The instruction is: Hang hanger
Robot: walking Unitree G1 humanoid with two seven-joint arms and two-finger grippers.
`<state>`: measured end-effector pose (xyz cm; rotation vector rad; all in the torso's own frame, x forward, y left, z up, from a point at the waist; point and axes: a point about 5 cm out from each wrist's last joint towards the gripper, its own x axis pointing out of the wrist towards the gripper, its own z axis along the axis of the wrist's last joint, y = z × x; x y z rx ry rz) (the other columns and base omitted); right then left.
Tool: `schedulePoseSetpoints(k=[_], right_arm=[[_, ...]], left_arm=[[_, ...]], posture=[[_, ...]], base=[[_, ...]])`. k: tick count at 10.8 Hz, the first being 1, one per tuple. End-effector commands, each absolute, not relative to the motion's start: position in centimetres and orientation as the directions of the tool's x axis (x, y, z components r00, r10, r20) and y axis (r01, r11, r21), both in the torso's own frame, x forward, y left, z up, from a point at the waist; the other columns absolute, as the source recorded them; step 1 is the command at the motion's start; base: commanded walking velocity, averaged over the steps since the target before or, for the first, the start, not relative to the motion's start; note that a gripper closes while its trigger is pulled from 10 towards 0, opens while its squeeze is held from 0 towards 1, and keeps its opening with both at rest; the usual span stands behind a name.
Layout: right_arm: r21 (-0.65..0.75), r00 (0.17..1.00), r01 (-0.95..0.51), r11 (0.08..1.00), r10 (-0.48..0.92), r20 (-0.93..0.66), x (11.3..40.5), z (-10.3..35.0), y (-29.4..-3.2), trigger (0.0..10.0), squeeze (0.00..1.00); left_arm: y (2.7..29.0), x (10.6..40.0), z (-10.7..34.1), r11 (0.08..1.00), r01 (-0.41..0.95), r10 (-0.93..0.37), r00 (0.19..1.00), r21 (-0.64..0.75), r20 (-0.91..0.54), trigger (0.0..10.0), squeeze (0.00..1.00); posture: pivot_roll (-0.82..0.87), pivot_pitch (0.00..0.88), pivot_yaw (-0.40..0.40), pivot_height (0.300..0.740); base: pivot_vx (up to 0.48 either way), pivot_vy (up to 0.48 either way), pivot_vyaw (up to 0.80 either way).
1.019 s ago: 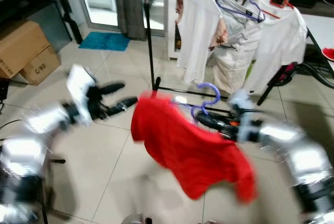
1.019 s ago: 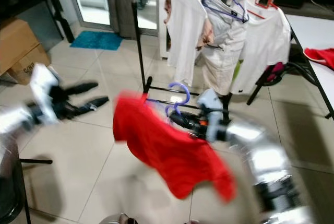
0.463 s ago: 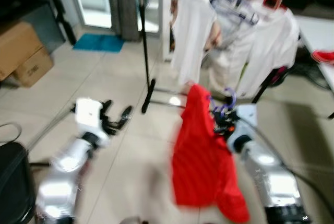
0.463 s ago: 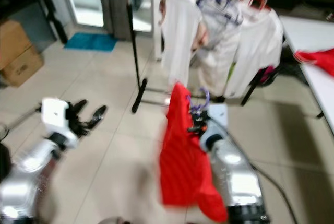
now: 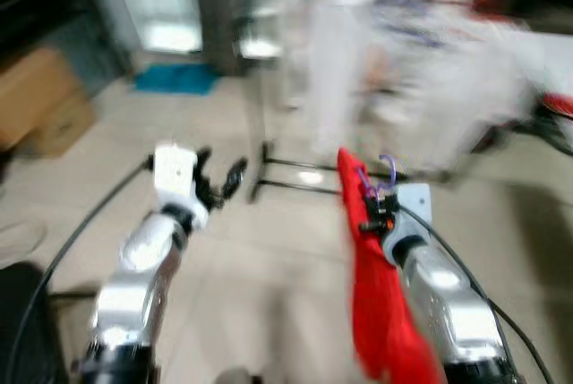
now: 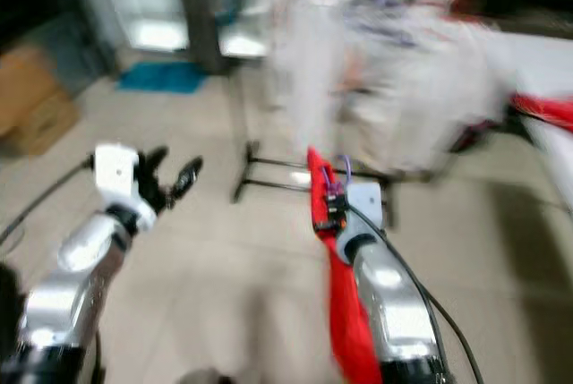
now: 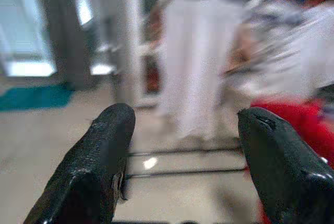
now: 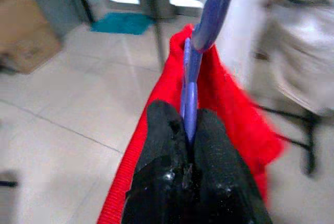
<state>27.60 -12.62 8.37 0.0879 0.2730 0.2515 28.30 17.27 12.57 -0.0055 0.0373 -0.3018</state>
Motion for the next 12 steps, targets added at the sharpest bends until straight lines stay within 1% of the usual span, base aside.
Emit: schedulePoseSetpoints(k=[1,2,3,4,5,6,7,8,10,11,12], right_arm=[[0.092,0.952,-0.245,0.965,0.257,-0.165,27.9,10.0,-12.8,10.0,0.0],[0.101,0.959,-0.219,0.97,0.233,-0.163,28.0,10.1,-13.0,10.0,0.0],[0.143,0.95,-0.241,0.96,0.264,-0.166,28.2,10.2,-12.5,10.0,0.0],[0.149,0.946,-0.252,0.956,0.276,-0.169,28.3,10.3,-12.3,10.0,0.0],[0.185,0.946,-0.258,0.948,0.287,-0.148,28.7,10.4,-11.9,10.0,0.0],[0.156,0.961,-0.226,0.962,0.246,-0.124,29.0,10.8,-12.2,10.0,0.0],[0.141,0.965,-0.214,0.967,0.231,-0.12,29.0,11.0,-12.7,10.0,0.0],[0.137,0.962,-0.213,0.967,0.232,-0.145,29.0,10.6,-13.0,10.0,0.0],[0.125,0.955,-0.254,0.959,0.27,-0.125,28.7,11.1,-12.3,10.0,0.0],[0.111,0.954,-0.262,0.959,0.275,-0.118,28.7,11.3,-12.2,10.0,0.0],[0.117,0.956,-0.26,0.959,0.272,-0.109,28.8,11.5,-12.3,10.0,0.0]], left_arm=[[16.8,28.3,12.3,0.951,0.309,-0.309,0.95,-0.004,-0.054,10.0,0.0],[16.6,27.9,11.7,0.945,0.327,-0.325,0.943,0.015,-0.074,10.0,0.0],[16.9,27.3,11.8,0.945,0.326,-0.322,0.943,0.039,-0.078,10.0,0.0],[17.2,27.0,11.9,0.951,0.307,-0.303,0.949,0.035,-0.082,10.0,0.0],[17.7,26.5,11.8,0.956,0.292,-0.288,0.954,0.038,-0.087,10.0,0.0],[17.9,26.6,11.7,0.955,0.293,-0.289,0.953,0.041,-0.091,10.0,0.0],[17.4,26.9,11.7,0.947,0.315,-0.309,0.946,0.058,-0.096,10.0,0.0],[16.9,27.0,11.7,0.938,0.337,-0.329,0.939,0.075,-0.106,10.0,0.0],[17.0,27.2,11.7,0.94,0.334,-0.327,0.94,0.068,-0.102,10.0,0.0],[17.1,27.7,12.0,0.935,0.338,-0.329,0.94,0.104,-0.094,10.0,0.0],[17.2,28.3,12.4,0.934,0.344,-0.337,0.938,0.101,-0.082,10.0,0.0]], posture=[[-0.03,0.018,0.055,0.74],[-0.01,0.031,0.035,0.74],[0.01,0.04,0.011,0.74],[0.03,0.049,-0.003,0.74],[0.04,0.053,-0.017,0.74],[0.02,0.04,-0.003,0.74],[0.03,0.038,-0.002,0.74],[0.03,0.043,-0.001,0.74],[-0.01,0.039,0.001,0.74],[-0.01,0.024,0.003,0.74],[-0.01,0.011,0.007,0.74]], base=[[0.48,0.0,0.8],[0.48,0.0,0.0],[0.48,0.0,0.0],[0.48,0.0,0.0],[0.48,0.0,0.0],[0.48,0.0,0.0],[0.48,0.0,0.0],[0.48,0.0,0.0],[0.48,0.0,0.0],[0.48,0.0,0.0],[0.48,0.0,0.0]])
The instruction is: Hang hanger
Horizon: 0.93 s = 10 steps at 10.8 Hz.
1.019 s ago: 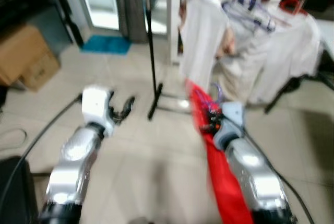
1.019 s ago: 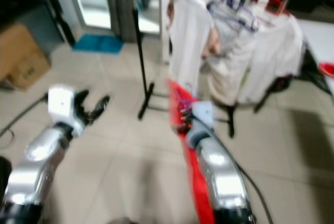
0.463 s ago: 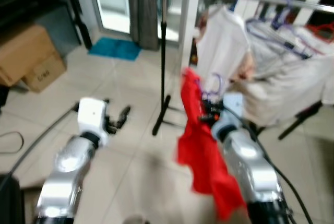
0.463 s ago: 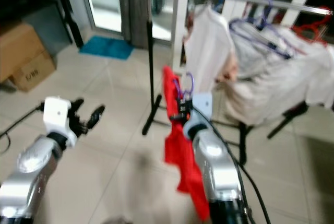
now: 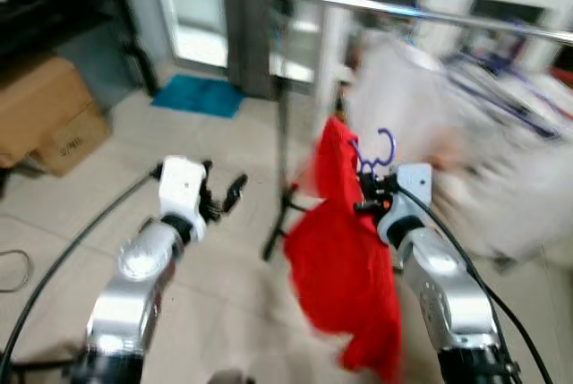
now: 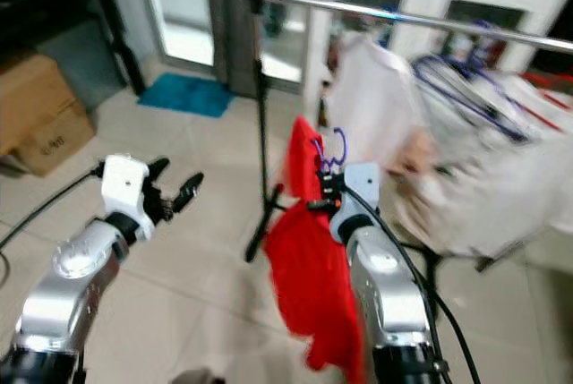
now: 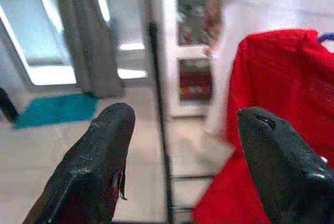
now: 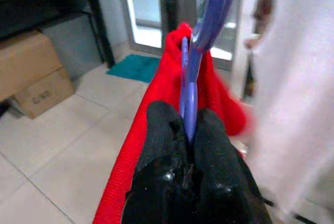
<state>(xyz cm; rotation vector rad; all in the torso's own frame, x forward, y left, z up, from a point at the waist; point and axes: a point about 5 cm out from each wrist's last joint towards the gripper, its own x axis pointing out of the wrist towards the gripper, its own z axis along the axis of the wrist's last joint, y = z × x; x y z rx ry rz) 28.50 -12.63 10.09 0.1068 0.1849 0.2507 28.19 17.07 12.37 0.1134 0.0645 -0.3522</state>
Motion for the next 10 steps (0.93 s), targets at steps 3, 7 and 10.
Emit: schedulePoseSetpoints(k=[3,7,10], right_arm=[[0.219,0.965,-0.228,0.949,0.25,-0.081,29.6,12.3,-12.1,10.0,0.0],[0.077,0.95,-0.301,0.951,0.306,-0.062,29.3,14.1,-11.4,10.0,0.0],[0.128,0.966,-0.252,0.959,0.257,-0.027,30.4,15.5,-11.2,10.0,0.0]], left_arm=[[17.4,28.1,13.3,0.924,0.352,-0.346,0.936,0.145,-0.066,10.0,0.0],[15.8,28.5,12.6,0.881,0.45,-0.441,0.893,0.145,-0.091,10.0,0.0],[15.7,28.7,13.9,0.887,0.456,-0.454,0.89,0.075,-0.034,10.0,0.0]], posture=[[0.03,0.044,-0.026,0.74],[-0.02,0.041,0.016,0.74],[0.0,0.001,0.0,0.74]], base=[[0.48,0.0,0.0],[0.48,0.0,-0.4],[0.48,0.0,0.0]])
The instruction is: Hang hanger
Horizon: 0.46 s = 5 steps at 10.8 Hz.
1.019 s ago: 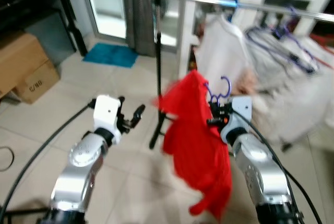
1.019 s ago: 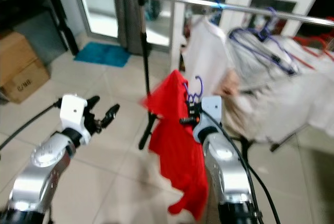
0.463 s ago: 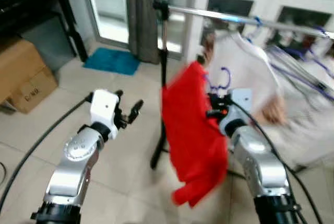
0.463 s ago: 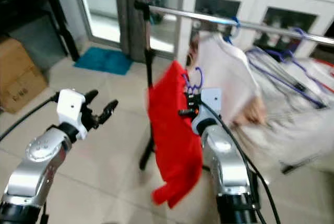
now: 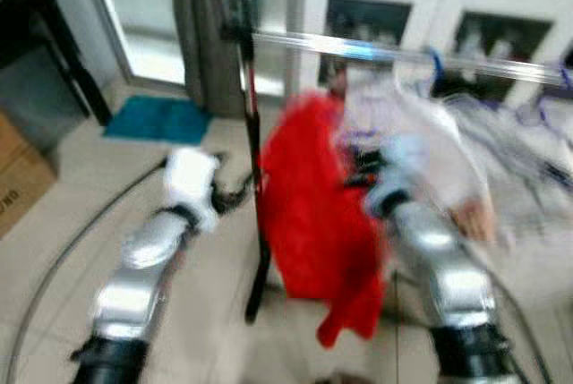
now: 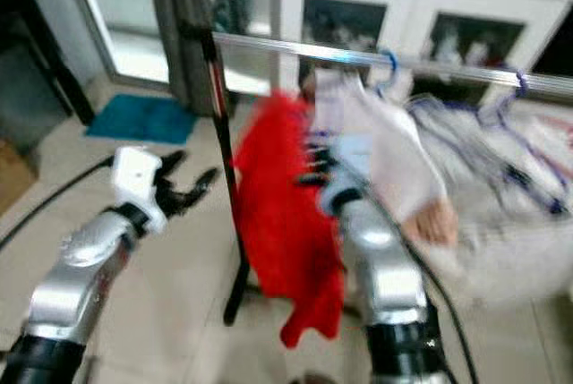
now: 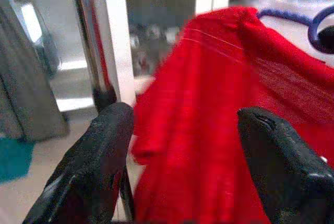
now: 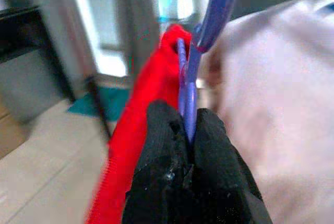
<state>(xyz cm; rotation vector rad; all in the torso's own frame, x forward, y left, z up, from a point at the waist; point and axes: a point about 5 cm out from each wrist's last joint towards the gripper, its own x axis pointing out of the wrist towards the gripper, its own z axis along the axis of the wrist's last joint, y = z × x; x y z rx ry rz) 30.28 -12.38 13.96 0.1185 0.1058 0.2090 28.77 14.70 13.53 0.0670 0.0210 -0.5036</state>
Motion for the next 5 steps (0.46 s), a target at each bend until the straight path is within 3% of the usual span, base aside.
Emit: schedulePoseSetpoints(k=[1,5], right_arm=[[0.131,0.972,-0.232,0.964,0.235,-0.006,30.7,16.2,-11.2,10.0,0.0],[0.09,0.973,-0.231,0.969,0.228,0.041,32.5,18.4,-10.6,10.0,0.0]], left_arm=[[15.6,28.7,14.1,0.868,0.493,-0.493,0.87,0.06,-0.018,10.0,0.0],[14.4,27.3,14.8,0.762,0.639,-0.636,0.769,0.107,-0.063,10.0,0.0]], posture=[[0.0,0.0,0.003,0.74],[0.04,0.003,-0.027,0.74]], base=[[0.0,0.0,0.0],[0.0,0.0,0.0]])
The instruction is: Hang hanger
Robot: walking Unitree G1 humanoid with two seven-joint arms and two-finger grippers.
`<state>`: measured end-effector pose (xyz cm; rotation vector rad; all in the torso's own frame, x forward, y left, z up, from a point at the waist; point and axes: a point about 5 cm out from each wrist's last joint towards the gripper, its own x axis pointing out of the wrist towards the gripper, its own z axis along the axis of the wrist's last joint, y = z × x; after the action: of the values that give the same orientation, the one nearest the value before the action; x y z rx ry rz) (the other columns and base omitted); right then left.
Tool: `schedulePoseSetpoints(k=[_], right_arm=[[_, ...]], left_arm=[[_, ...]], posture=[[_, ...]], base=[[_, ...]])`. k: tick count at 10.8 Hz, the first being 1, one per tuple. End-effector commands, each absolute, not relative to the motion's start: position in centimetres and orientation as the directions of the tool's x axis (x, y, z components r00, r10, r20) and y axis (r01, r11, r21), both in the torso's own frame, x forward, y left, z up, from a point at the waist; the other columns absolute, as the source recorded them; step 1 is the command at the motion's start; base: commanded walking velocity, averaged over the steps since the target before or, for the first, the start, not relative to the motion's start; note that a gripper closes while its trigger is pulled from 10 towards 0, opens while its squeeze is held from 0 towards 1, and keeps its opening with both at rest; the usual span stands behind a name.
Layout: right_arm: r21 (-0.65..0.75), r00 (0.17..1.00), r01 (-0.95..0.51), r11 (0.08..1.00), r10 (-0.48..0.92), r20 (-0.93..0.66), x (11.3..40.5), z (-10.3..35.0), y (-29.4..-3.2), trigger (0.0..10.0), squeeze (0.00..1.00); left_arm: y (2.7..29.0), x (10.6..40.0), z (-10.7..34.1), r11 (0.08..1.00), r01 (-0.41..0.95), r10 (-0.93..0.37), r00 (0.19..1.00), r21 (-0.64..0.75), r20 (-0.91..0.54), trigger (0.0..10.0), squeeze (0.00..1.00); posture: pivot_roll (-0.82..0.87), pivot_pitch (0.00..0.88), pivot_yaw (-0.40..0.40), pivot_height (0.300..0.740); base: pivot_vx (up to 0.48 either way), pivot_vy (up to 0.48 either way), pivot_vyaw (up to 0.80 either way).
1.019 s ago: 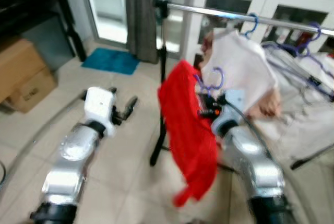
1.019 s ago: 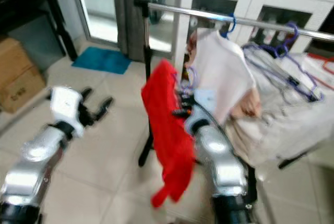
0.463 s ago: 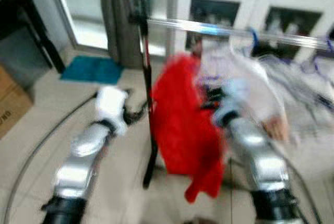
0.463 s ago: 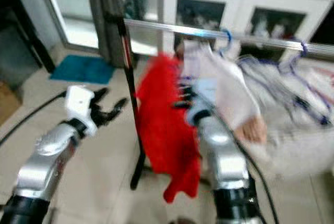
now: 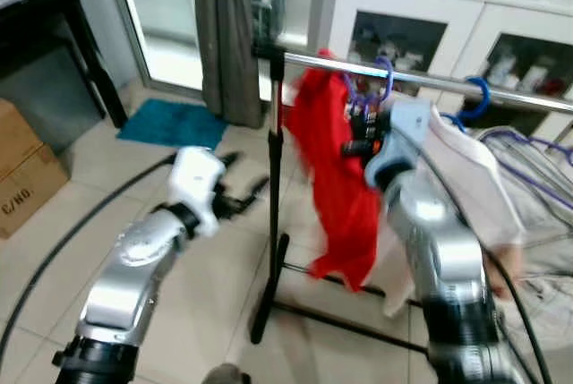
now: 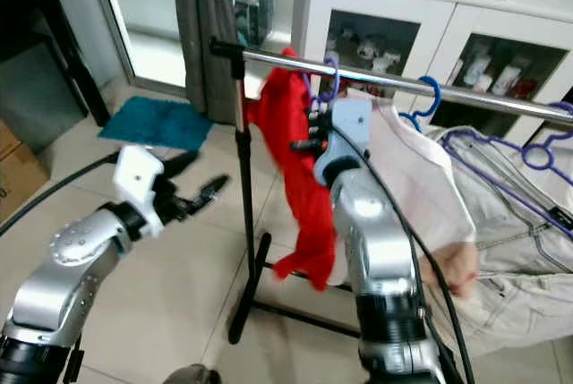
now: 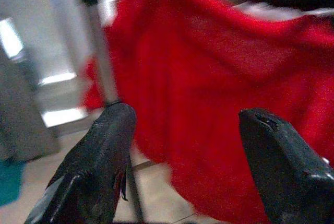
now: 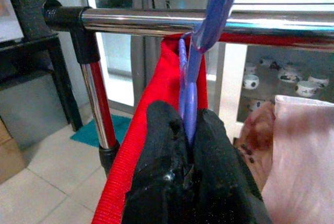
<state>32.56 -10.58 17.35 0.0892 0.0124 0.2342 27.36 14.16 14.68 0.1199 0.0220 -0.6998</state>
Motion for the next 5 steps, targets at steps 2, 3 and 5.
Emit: schedulePoseSetpoints(k=[2,3,5], right_arm=[[0.05,0.967,-0.253,0.966,0.254,-0.034,34.1,18.0,-9.7,10.0,0.0],[0.007,0.964,-0.255,0.967,0.254,-0.077,35.7,17.9,-9.4,10.0,0.0],[0.024,0.963,-0.23,0.973,0.231,-0.137,38.1,18.0,-9.4,10.0,0.0]], left_arm=[[13.8,27.1,15.2,0.697,0.71,-0.707,0.704,0.096,-0.074,10.0,0.0],[13.4,27.1,15.7,0.649,0.754,-0.752,0.656,0.1,-0.065,10.0,0.0],[14.0,27.3,16.5,0.641,0.758,-0.757,0.65,0.12,-0.066,10.0,0.0]], posture=[[0.02,0.004,0.002,0.74],[0.01,0.007,0.01,0.74],[0.02,0.019,0.004,0.74]], base=[[0.0,0.0,0.0],[0.0,0.0,0.0],[0.0,0.0,0.0]])
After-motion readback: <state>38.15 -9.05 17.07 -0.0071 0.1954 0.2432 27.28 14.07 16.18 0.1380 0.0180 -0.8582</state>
